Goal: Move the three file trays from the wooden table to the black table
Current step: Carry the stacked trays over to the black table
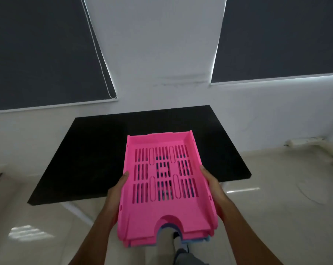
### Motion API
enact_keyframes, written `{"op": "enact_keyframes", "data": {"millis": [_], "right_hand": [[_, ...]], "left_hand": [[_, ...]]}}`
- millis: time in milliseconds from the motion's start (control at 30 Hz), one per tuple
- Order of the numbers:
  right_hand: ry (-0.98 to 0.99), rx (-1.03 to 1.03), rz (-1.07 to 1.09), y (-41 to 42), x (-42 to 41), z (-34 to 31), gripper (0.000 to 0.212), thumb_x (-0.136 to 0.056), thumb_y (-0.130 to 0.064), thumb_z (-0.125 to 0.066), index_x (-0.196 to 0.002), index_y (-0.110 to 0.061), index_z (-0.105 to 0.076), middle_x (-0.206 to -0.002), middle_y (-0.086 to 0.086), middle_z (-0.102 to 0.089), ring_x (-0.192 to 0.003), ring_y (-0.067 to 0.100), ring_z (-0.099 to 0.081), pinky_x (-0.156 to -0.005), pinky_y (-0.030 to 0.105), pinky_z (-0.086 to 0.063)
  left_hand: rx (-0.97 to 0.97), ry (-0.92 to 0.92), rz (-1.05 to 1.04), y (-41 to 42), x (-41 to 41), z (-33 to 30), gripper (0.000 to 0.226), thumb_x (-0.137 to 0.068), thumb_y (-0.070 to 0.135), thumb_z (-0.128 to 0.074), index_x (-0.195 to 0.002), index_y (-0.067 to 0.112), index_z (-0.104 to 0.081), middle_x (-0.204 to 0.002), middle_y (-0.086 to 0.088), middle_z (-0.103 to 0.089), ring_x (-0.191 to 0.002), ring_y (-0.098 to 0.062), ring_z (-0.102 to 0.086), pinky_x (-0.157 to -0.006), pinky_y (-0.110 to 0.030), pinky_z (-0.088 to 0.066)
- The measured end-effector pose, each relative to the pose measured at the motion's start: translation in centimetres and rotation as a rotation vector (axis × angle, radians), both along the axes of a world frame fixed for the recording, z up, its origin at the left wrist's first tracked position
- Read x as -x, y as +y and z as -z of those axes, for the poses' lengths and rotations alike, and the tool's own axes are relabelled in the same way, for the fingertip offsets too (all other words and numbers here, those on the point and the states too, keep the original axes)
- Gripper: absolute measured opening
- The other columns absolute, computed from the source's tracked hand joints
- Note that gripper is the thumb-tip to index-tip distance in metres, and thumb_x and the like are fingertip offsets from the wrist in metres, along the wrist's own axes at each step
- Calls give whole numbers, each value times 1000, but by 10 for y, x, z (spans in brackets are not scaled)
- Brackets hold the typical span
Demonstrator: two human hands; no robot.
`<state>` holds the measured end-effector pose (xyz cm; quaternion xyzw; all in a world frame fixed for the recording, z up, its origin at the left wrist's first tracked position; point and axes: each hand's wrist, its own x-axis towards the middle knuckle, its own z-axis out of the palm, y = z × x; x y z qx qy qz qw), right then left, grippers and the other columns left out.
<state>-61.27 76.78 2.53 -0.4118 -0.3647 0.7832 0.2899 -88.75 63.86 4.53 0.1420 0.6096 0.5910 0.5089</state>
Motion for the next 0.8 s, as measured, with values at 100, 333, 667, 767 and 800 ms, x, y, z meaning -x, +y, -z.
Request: {"op": "enact_keyframes", "data": {"millis": [100, 333, 667, 767, 800], "right_hand": [[-16, 52, -19, 72, 37, 8, 54, -92, -53, -61, -112, -4, -72, -95, 18, -75, -86, 35, -74, -80, 46, -59], [-28, 184, -40, 190, 104, 15, 51, -89, -53, -66, -114, -9, -73, -106, 23, -76, -94, 40, -74, -82, 51, -58], [6, 242, -6, 247, 173, 20, 52, -87, -43, -65, -120, -3, -70, -100, 22, -76, -84, 36, -75, -70, 45, -62], [-102, 127, 12, 246, 179, 17, 57, -85, -44, -69, -127, -7, -67, -112, 24, -74, -94, 38, -74, -86, 55, -60], [-181, 42, 45, 246, 178, 16, 60, -86, -42, -69, -137, -11, -60, -122, 22, -70, -101, 37, -73, -93, 58, -56]], "left_hand": [[16, -43, -43, 62, 32, 5, 53, -89, 42, -66, -120, -1, -69, -130, -41, -57, -122, -58, -54, -106, -72, -38], [21, -98, -90, 163, 89, 8, 62, -85, 39, -66, -127, -7, -60, -131, -42, -52, -115, -58, -54, -106, -75, -34], [100, -122, -87, 225, 161, 26, 47, -85, 38, -65, -117, 3, -70, -119, -34, -67, -102, -47, -67, -96, -68, -48], [79, -1, -58, 230, 173, 25, 51, -86, 37, -63, -124, 3, -65, -114, -30, -70, -98, -45, -71, -88, -61, -56], [60, 51, -49, 230, 176, 25, 55, -88, 36, -62, -132, 4, -59, -118, -30, -68, -102, -46, -69, -91, -63, -54]]}}
